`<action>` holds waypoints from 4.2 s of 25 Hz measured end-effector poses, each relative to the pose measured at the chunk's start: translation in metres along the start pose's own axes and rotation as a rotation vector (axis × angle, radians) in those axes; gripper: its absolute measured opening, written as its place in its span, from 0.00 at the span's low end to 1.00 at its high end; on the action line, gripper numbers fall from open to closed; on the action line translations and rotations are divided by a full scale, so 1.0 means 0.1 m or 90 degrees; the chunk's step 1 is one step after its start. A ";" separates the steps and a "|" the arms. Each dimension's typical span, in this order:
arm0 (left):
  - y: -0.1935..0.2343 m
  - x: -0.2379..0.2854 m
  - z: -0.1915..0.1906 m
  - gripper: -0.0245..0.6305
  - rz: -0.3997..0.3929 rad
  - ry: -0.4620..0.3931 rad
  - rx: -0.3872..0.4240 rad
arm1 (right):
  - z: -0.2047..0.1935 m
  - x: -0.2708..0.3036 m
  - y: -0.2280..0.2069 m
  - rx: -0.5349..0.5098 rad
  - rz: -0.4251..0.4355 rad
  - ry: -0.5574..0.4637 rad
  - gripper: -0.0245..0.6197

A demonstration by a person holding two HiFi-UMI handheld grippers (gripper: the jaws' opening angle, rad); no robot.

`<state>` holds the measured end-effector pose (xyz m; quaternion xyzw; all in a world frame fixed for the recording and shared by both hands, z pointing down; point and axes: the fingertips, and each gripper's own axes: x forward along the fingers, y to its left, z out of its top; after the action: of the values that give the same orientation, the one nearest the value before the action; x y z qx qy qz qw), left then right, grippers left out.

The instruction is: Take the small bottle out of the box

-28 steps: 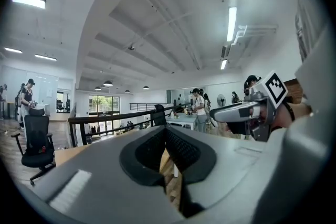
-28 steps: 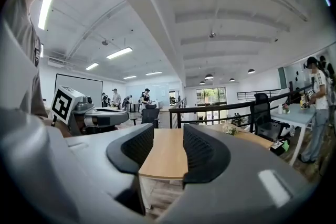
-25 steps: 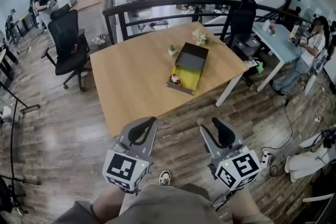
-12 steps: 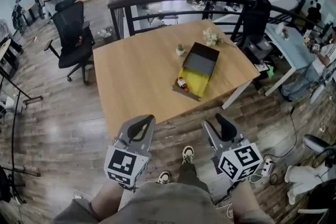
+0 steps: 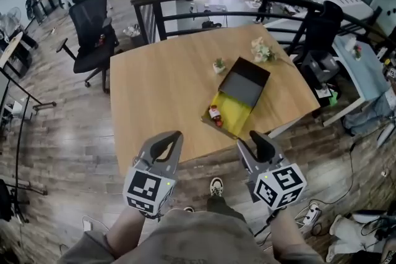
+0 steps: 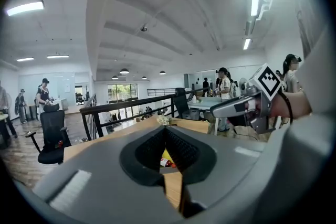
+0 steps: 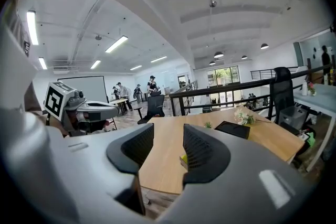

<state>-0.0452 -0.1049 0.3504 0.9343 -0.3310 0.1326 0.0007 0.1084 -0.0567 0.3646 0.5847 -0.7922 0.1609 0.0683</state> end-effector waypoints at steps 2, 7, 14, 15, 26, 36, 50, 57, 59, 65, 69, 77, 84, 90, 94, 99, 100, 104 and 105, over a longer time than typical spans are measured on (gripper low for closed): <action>0.05 0.21 -0.01 0.04 0.014 0.012 -0.003 | 0.02 0.16 -0.19 0.003 0.015 0.012 0.28; 0.16 0.63 -0.03 0.04 0.046 0.045 -0.010 | 0.03 0.54 -0.58 0.006 0.053 0.043 0.28; 0.24 1.02 -0.02 0.04 0.098 0.066 -0.016 | -0.03 0.94 -0.89 -0.009 0.121 0.084 0.28; 0.25 1.06 -0.03 0.04 0.104 0.070 -0.018 | -0.05 0.99 -0.91 -0.012 0.131 0.090 0.28; 0.28 1.24 -0.14 0.04 0.120 0.098 -0.018 | -0.15 1.22 -1.06 0.001 0.154 0.116 0.28; 0.56 1.25 -0.33 0.04 0.119 0.122 -0.022 | -0.39 1.66 -0.96 0.016 0.139 0.158 0.34; 0.81 1.44 -0.96 0.04 0.111 0.186 -0.058 | -1.31 2.38 -1.10 0.037 0.094 0.305 0.36; 0.85 1.57 -1.33 0.04 0.090 0.231 -0.072 | -1.78 2.67 -1.20 0.052 0.083 0.371 0.36; 0.84 1.60 -1.46 0.04 0.084 0.241 -0.079 | -1.89 2.75 -1.25 0.057 0.076 0.383 0.36; 0.85 1.61 -1.66 0.04 0.077 0.256 -0.083 | -2.19 2.91 -1.35 0.063 0.044 0.422 0.36; 0.81 1.58 -1.73 0.04 0.074 0.264 -0.092 | -2.32 2.97 -1.37 0.060 0.037 0.442 0.36; 0.83 1.47 -1.81 0.04 0.078 0.273 -0.097 | -2.53 3.08 -1.34 0.073 0.042 0.483 0.37; 0.90 1.39 -1.79 0.04 0.081 0.269 -0.093 | -2.34 3.03 -1.38 0.065 0.025 0.454 0.39; 1.05 1.31 -1.57 0.04 0.081 0.243 -0.080 | -1.69 2.91 -1.25 0.092 0.023 0.352 0.39; 1.15 1.26 -1.27 0.04 0.086 0.214 -0.061 | -1.05 2.76 -1.09 0.079 0.040 0.262 0.39; 1.31 1.15 -0.80 0.04 0.096 0.159 -0.033 | -0.14 2.43 -0.85 0.040 0.064 0.145 0.39; 1.34 1.12 -0.69 0.04 0.098 0.147 -0.025 | 0.04 2.35 -0.80 0.033 0.068 0.120 0.39; 1.40 1.00 -0.29 0.04 0.095 0.097 -0.013 | 0.68 1.95 -0.61 0.003 0.069 0.014 0.39; 1.39 0.97 -0.19 0.04 0.091 0.082 -0.024 | 0.83 1.83 -0.56 -0.004 0.070 -0.013 0.39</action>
<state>-0.0639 -0.2717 0.3804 0.8975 -0.3986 0.1862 0.0301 0.1121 -0.2647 0.3506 0.5419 -0.8242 0.1558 0.0530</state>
